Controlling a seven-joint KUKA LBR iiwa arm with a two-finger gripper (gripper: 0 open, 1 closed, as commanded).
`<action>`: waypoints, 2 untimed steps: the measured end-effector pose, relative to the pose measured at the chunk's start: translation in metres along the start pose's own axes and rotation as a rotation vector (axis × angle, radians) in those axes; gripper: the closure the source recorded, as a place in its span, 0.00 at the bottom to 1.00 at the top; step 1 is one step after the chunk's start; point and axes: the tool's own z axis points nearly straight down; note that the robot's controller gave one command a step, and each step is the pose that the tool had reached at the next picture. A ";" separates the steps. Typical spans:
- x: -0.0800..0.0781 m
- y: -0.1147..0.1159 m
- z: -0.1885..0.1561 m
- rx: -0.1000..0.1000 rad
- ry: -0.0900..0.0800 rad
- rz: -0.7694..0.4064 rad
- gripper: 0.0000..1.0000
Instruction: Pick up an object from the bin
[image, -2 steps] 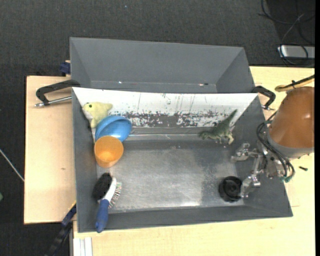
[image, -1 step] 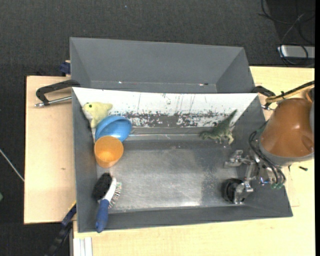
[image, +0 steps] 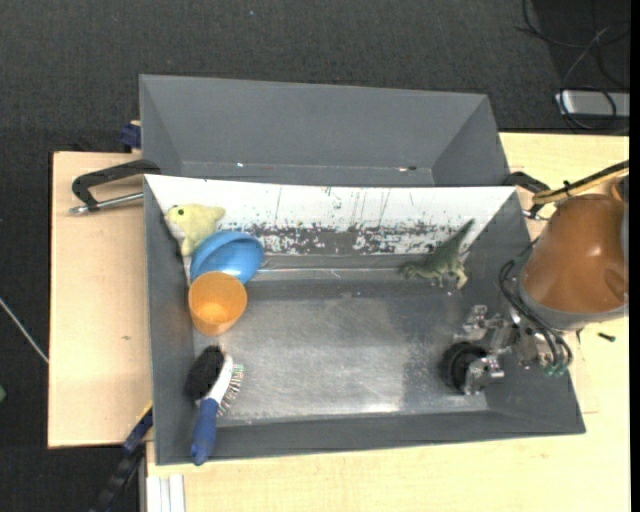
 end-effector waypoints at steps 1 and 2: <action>-0.011 -0.003 -0.114 0.003 -0.013 0.027 1.00; -0.016 0.003 -0.178 0.002 -0.012 0.078 1.00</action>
Offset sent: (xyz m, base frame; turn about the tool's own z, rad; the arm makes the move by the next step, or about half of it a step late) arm 0.0076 -0.0023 0.1085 0.0275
